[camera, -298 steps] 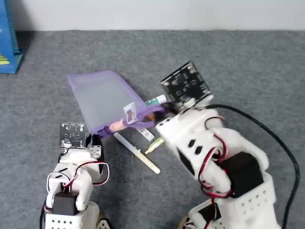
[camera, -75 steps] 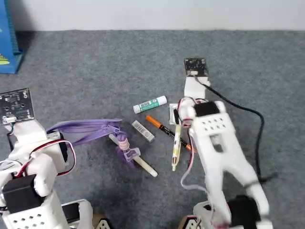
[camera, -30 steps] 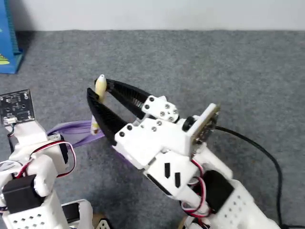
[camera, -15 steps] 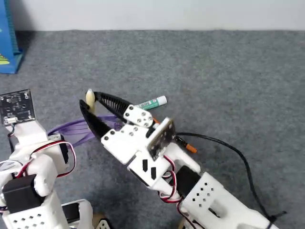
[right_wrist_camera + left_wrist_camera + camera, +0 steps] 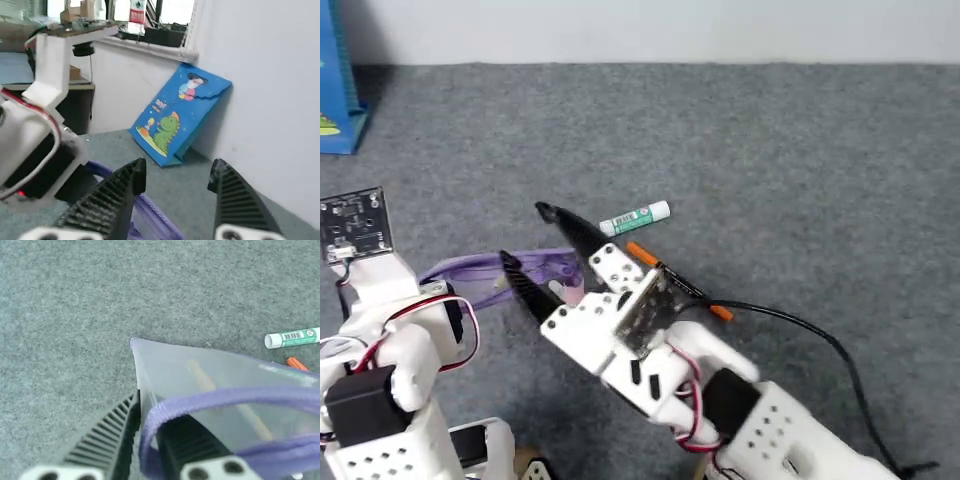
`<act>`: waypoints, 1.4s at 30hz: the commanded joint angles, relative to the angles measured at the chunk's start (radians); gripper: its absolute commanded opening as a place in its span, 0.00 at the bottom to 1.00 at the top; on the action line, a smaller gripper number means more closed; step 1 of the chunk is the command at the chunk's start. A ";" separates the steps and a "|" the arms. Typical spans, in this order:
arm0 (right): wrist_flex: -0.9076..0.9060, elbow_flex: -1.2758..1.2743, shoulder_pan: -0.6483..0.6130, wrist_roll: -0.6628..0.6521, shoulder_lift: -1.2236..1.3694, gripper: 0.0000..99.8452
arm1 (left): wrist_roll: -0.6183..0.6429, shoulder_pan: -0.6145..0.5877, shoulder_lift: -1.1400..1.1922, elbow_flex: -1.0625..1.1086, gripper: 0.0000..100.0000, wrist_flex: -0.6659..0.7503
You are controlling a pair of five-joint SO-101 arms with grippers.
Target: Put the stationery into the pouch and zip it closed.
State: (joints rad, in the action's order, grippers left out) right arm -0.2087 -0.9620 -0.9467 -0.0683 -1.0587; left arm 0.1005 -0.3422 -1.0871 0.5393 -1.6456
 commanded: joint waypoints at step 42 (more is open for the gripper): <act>-0.380 0.396 0.506 -0.095 1.093 0.21 | 0.026 -0.006 0.006 -0.010 0.01 -0.021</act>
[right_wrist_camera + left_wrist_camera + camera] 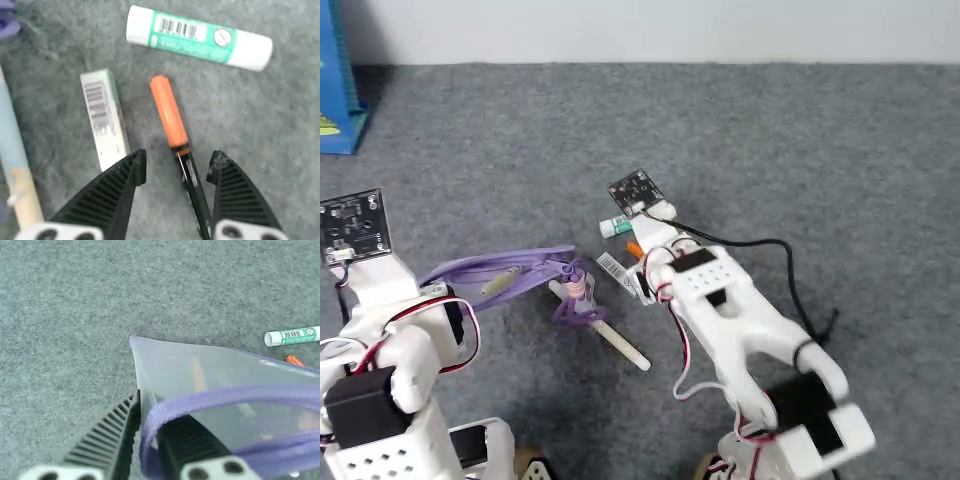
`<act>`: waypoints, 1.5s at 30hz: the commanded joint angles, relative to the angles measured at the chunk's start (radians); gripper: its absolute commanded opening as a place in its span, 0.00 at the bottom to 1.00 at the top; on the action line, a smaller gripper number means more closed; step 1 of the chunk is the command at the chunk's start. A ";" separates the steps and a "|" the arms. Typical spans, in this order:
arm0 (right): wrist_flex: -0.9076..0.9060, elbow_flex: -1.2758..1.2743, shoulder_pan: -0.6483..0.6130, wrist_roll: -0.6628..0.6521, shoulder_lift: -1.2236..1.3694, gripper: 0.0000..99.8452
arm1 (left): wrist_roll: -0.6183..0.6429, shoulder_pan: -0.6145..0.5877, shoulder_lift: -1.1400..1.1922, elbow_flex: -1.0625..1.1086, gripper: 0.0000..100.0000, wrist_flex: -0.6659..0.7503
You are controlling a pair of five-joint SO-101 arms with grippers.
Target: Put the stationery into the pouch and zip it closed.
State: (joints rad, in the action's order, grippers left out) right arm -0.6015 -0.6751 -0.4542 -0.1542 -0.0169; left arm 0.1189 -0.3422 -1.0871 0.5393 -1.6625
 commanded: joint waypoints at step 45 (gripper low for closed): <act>-0.432 0.144 -0.093 -0.003 -0.984 0.01 | 0.008 -0.006 0.006 -0.008 0.01 -0.005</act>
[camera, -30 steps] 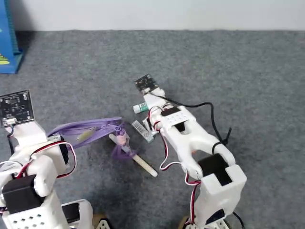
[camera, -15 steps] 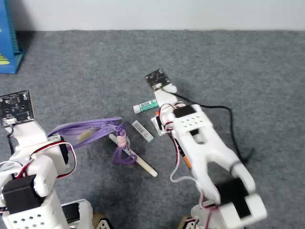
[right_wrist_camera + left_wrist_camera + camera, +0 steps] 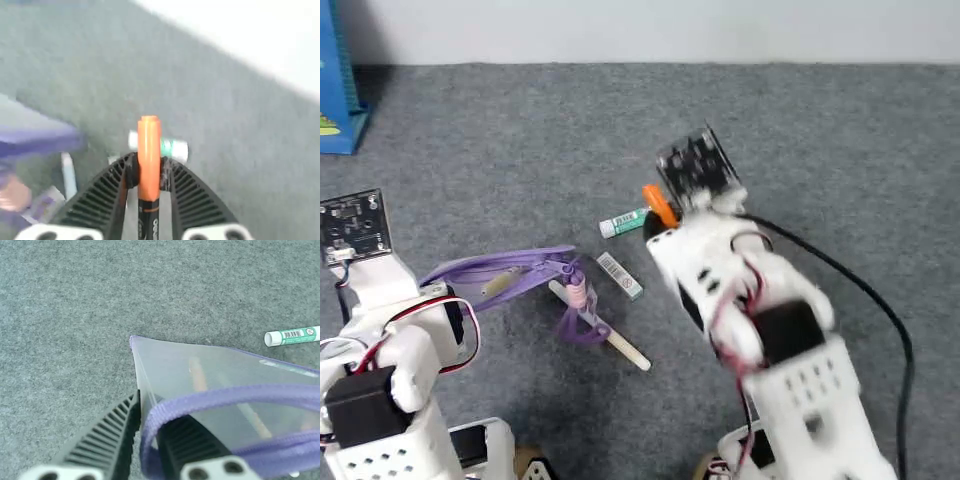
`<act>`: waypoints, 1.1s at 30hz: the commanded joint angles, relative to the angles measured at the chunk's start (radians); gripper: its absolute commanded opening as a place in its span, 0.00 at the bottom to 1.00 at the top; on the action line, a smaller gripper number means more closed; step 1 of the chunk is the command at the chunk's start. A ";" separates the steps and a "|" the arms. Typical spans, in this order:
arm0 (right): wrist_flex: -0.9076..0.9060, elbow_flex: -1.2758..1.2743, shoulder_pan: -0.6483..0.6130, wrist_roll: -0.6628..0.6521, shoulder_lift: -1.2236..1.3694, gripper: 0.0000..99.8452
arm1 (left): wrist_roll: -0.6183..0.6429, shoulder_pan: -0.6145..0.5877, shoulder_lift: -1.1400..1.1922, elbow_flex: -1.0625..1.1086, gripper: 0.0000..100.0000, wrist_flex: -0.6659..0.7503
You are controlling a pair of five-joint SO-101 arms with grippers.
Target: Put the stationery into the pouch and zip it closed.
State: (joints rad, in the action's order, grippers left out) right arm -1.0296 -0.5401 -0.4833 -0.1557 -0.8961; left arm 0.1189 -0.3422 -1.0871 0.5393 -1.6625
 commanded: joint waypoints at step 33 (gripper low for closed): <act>0.776 0.008 -0.484 0.222 -0.119 0.01 | 0.008 -0.003 0.011 -0.008 0.01 -0.006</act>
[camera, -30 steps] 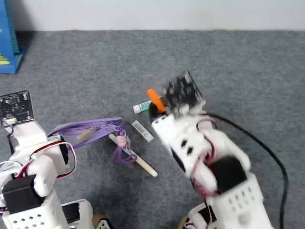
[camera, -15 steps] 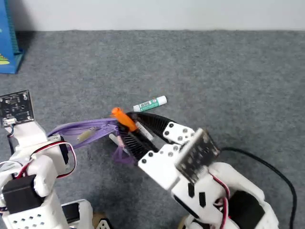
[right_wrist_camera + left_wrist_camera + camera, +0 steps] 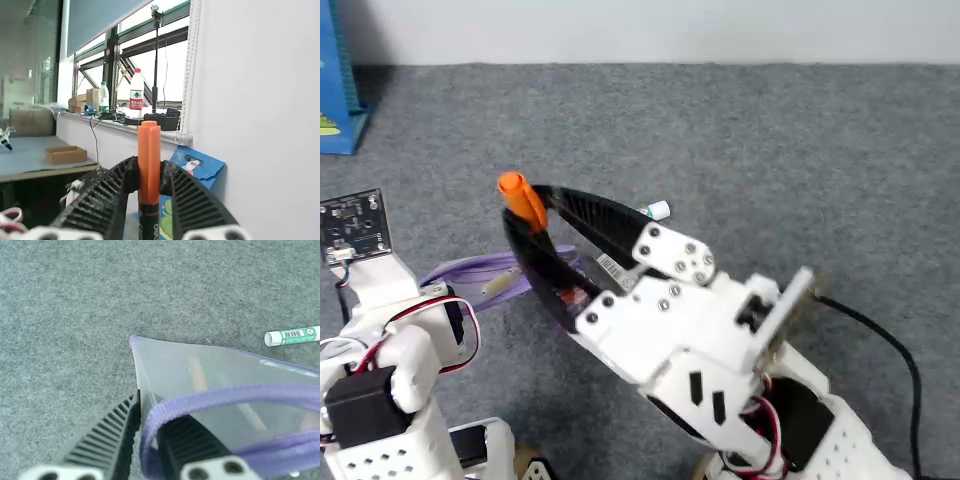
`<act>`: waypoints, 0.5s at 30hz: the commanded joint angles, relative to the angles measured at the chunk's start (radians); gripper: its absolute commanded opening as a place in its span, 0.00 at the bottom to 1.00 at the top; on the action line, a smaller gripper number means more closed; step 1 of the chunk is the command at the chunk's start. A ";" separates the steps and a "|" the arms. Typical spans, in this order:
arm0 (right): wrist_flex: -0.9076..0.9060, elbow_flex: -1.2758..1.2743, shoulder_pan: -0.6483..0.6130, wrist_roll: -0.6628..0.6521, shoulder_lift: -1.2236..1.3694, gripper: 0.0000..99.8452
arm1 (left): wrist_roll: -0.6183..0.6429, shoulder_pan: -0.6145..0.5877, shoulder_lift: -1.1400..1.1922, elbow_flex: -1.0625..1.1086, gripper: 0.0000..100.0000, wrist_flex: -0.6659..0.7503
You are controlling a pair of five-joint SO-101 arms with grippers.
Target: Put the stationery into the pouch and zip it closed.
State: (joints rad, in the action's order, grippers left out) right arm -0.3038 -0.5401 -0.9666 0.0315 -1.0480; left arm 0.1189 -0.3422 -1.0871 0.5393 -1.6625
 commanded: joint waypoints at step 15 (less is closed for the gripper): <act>0.369 -0.075 0.150 0.158 0.133 0.01 | 0.008 -0.003 0.011 -0.008 0.01 -0.017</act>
State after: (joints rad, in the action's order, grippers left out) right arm 0.0184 -0.5831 -0.8301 0.1741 -0.9175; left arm 0.1189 -0.3422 -1.0856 0.5393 -1.6747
